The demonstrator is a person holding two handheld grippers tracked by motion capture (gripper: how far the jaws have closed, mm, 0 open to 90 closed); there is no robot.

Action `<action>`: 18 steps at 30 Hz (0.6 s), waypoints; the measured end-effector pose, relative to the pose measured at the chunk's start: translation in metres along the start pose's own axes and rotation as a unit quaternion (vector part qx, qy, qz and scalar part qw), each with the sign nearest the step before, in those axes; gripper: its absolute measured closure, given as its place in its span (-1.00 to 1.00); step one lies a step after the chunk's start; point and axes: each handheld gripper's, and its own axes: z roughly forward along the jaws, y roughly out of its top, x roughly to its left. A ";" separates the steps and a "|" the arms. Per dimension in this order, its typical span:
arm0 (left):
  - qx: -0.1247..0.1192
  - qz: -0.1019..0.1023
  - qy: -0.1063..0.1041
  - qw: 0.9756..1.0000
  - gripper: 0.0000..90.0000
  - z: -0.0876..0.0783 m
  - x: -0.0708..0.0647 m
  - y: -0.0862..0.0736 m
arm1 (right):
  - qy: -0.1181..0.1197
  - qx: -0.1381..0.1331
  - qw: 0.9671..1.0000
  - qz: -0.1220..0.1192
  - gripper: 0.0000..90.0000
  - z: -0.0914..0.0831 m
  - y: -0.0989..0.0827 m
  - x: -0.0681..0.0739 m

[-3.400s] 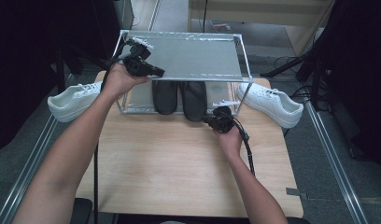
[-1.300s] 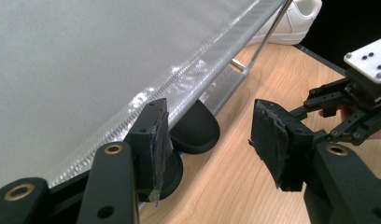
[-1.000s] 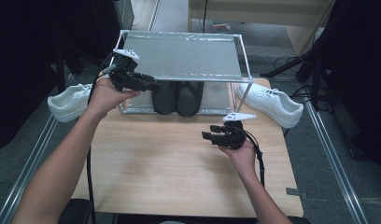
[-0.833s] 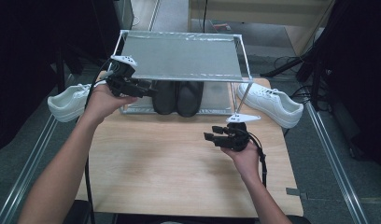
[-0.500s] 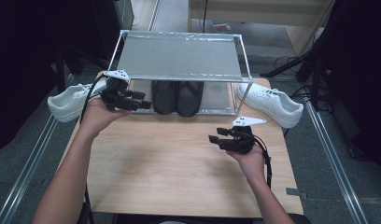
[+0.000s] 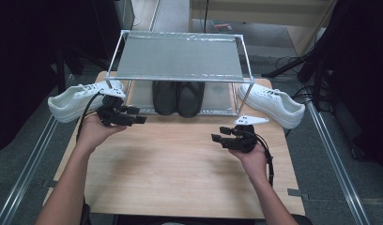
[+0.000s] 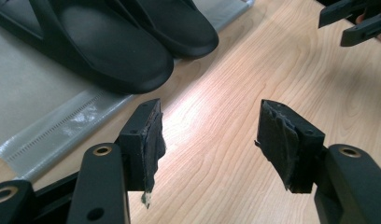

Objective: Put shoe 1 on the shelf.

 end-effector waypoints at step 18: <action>0.000 -0.011 0.012 1.000 -0.12 -0.013 0.017 -0.018 | -0.001 0.009 1.000 0.002 0.06 0.005 -0.002 -0.002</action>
